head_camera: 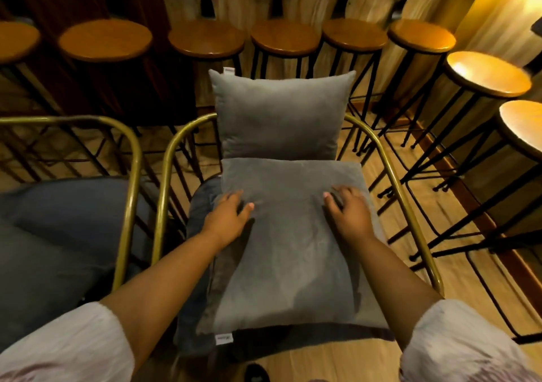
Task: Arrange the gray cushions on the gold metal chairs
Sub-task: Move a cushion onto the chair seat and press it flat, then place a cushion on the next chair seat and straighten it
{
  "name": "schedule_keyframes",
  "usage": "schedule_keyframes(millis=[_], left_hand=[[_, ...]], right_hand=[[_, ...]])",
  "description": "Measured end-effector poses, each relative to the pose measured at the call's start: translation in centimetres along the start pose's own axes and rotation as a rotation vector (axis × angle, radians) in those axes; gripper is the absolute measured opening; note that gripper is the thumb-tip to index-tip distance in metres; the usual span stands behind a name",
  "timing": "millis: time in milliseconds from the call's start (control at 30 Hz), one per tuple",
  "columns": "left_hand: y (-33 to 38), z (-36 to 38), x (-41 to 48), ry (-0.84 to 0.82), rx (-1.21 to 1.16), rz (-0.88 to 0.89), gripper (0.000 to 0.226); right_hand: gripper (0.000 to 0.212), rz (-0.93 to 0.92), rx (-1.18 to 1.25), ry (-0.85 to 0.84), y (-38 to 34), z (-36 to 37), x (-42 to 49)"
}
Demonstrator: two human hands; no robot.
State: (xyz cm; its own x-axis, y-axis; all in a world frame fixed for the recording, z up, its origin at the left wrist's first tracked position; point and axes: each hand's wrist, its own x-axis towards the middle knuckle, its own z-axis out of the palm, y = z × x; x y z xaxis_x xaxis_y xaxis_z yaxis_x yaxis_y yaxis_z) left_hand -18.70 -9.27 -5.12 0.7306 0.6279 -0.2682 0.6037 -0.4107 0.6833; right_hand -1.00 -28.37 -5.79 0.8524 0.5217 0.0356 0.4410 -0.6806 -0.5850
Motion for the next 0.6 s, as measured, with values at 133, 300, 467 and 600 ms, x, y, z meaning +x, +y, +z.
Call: schedule_keyframes(millis=[133, 300, 467, 600], left_hand=[[-1.9, -3.4, -2.9, 0.046, -0.011, 0.025, 0.054], [-8.6, -9.1, -7.6, 0.146, 0.062, -0.101, 0.054], [-18.1, -15.8, -13.0, 0.223, 0.016, -0.235, 0.068], [-26.8, -21.6, -17.1, 0.279, -0.031, -0.348, 0.061]], right_hand=[[0.055, -0.169, 0.012, -0.085, -6.2, 3.1, -1.6], [0.055, -0.409, 0.017, -0.197, -14.7, 8.7, -5.3], [0.062, -0.537, 0.082, -0.298, -23.8, 16.2, -9.8], [0.063, -0.535, 0.143, -0.388, -31.0, 22.2, -14.5]])
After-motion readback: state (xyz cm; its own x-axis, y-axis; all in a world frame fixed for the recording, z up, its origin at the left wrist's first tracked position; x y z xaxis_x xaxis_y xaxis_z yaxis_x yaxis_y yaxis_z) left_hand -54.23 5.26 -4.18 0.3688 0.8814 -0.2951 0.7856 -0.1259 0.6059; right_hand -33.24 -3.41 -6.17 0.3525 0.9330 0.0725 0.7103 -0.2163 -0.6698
